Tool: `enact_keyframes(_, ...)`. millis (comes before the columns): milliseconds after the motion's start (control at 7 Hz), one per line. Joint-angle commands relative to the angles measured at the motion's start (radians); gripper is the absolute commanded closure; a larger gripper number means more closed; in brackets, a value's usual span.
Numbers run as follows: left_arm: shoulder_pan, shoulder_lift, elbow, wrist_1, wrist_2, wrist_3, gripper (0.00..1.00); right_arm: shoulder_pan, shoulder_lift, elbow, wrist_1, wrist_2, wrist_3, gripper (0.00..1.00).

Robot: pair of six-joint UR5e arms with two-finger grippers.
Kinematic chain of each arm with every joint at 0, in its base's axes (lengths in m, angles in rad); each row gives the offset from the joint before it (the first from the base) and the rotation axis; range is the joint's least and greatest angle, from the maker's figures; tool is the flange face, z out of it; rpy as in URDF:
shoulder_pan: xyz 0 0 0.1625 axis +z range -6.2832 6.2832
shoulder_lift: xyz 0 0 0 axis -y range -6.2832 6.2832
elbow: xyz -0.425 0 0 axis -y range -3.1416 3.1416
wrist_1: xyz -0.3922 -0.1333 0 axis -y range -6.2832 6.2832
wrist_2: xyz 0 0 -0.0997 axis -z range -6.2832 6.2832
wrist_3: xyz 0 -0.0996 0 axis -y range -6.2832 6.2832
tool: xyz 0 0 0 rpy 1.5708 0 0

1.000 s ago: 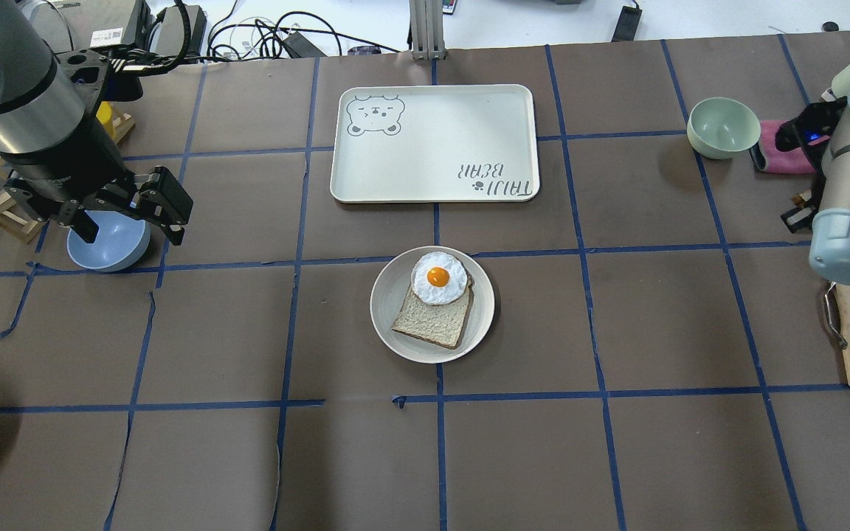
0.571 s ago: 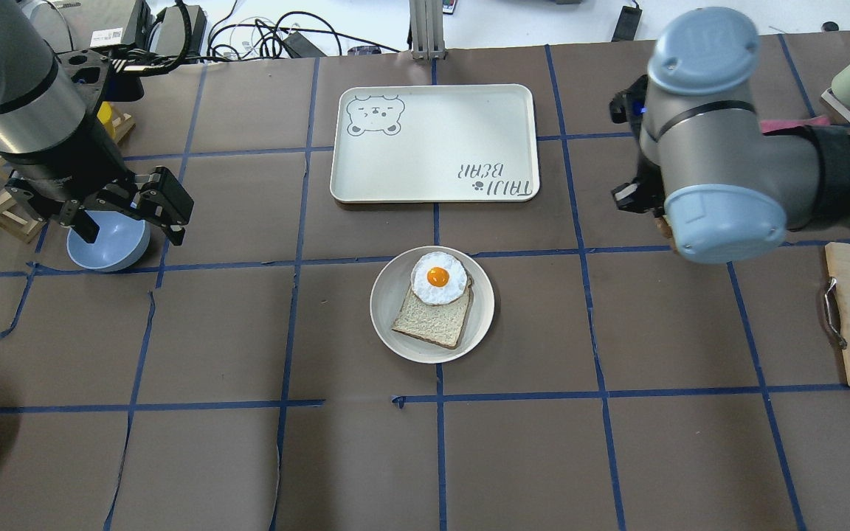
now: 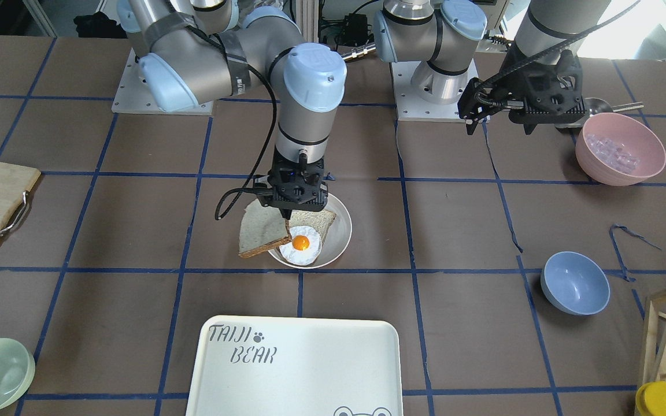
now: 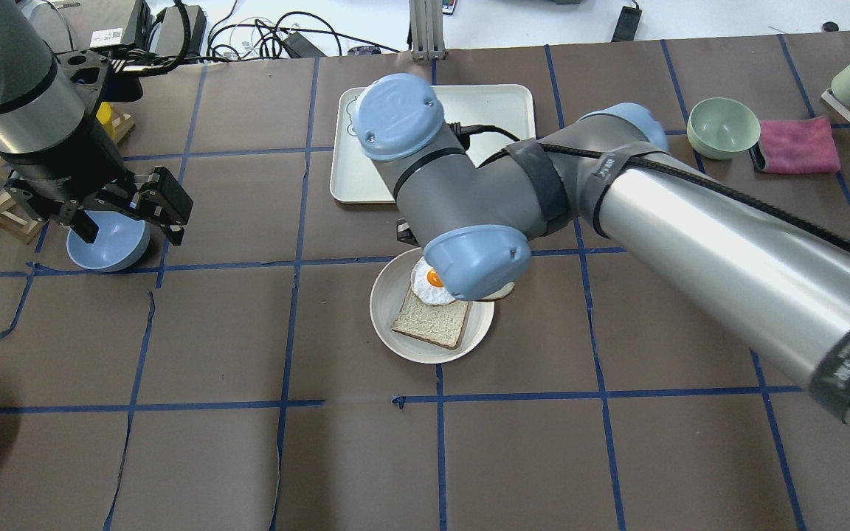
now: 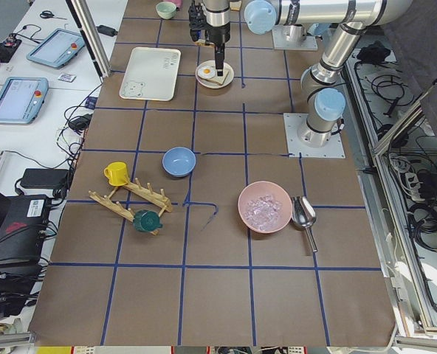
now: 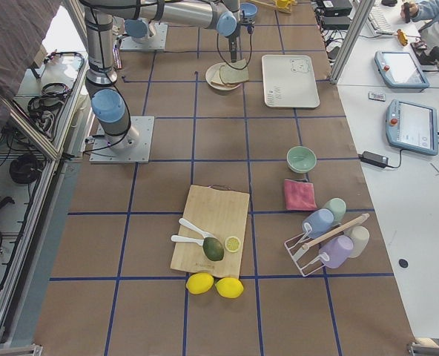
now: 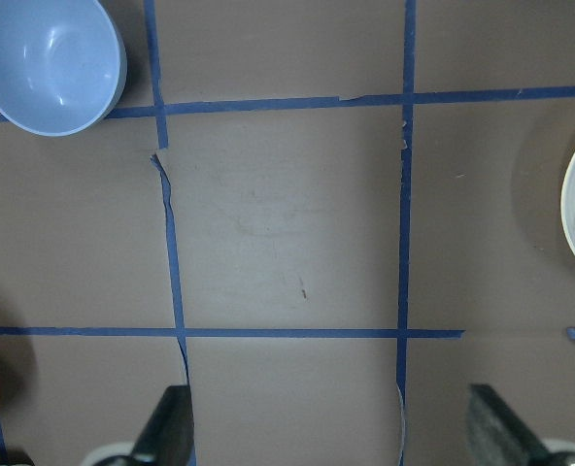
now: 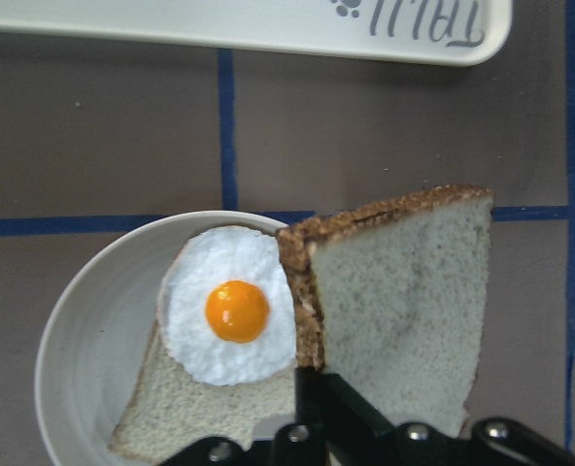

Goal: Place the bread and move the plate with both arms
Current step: 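Carry the bread over the plate and lay it on the egg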

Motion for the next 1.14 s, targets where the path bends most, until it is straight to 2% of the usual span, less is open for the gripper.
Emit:
enact_keyframes(0,0.000,0.000,0.000,0.001,0.000,0.000,0.00,0.062,0.089,-0.027,-0.052,0.012,0.154,1.00)
enact_keyframes(143,0.000,-0.004,0.000,0.001,-0.002,0.000,0.00,0.064,0.103,-0.026,-0.063,0.062,0.194,1.00)
enact_keyframes(429,0.000,-0.005,0.000,0.003,-0.002,0.000,0.00,0.064,0.113,-0.027,-0.060,0.106,0.247,1.00)
enact_keyframes(571,0.000,-0.005,0.000,0.001,0.000,0.000,0.00,0.064,0.107,-0.031,-0.060,0.106,0.233,0.59)
enact_keyframes(714,0.003,-0.008,0.000,0.007,-0.003,-0.002,0.00,0.060,0.094,-0.040,-0.057,0.095,0.244,0.26)
enact_keyframes(857,0.002,-0.014,0.002,0.012,-0.006,-0.003,0.00,0.038,0.082,-0.090,-0.037,0.097,0.217,0.07)
enact_keyframes(1000,0.002,-0.014,0.002,0.013,-0.003,-0.003,0.00,-0.004,0.077,-0.150,0.022,0.095,0.118,0.01)
